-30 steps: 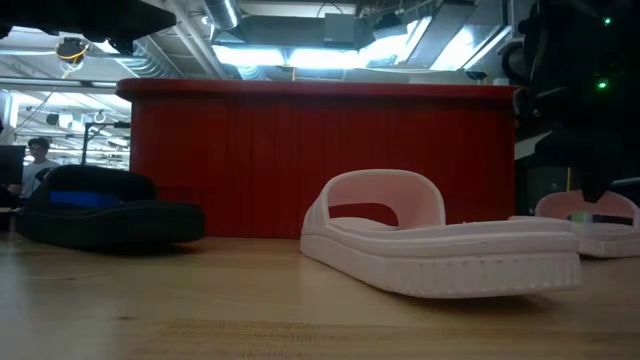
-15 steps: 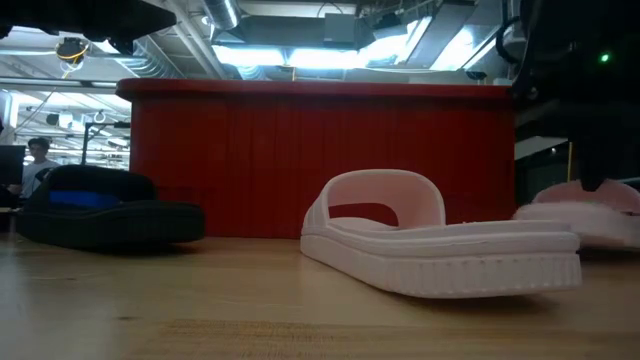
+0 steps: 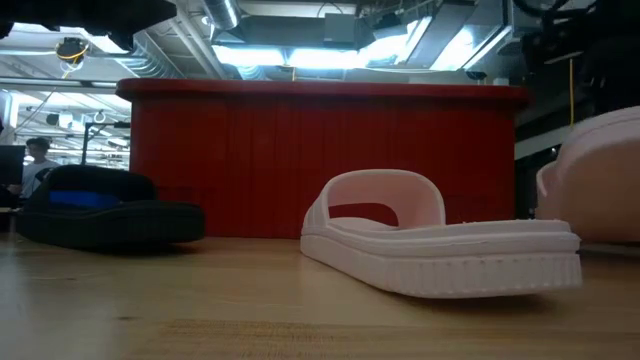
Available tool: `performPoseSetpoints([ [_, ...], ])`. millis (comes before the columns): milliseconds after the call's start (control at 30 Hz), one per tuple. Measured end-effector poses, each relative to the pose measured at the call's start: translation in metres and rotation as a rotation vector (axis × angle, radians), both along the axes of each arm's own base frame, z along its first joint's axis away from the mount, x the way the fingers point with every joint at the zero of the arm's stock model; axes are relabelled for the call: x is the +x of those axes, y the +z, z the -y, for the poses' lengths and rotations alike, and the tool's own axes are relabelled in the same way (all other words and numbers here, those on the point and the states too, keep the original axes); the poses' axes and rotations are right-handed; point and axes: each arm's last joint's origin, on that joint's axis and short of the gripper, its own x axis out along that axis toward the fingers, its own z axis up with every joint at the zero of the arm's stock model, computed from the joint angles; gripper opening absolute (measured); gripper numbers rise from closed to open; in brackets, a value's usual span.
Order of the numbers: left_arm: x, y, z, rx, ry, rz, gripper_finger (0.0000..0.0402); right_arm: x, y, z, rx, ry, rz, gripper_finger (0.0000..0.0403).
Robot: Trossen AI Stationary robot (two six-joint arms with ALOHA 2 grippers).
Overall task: Pick and place slides into bin
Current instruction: Put the right pink slide into the red container
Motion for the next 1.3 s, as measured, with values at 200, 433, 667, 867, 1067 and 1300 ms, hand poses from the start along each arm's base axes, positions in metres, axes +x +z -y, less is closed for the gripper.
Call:
performPoseSetpoints([
  [200,0.0,-0.003,0.0,0.037,-0.004,-0.033,0.0002,-0.004,0.001,-0.01,-0.039,0.081,0.03,0.0006],
  [433,0.002,-0.01,0.002,0.006,-0.041,-0.094,0.0002,0.003,0.001,-0.024,-0.015,0.203,0.153,0.0006],
  [667,0.005,-0.023,0.006,-0.044,-0.155,-0.136,0.0002,0.002,0.002,-0.032,-0.064,0.3,0.207,0.0006],
  [867,0.005,-0.023,0.007,-0.015,-0.188,-0.139,0.0002,0.002,0.002,-0.033,-0.065,0.307,0.212,0.0006],
  [1067,0.005,-0.023,0.007,-0.028,-0.188,-0.134,0.0002,0.006,0.004,-0.036,-0.091,0.353,0.26,0.0006],
  [1300,0.005,-0.023,0.007,-0.068,-0.189,-0.128,0.0002,0.018,0.033,-0.044,-0.139,0.454,0.34,0.0006],
])
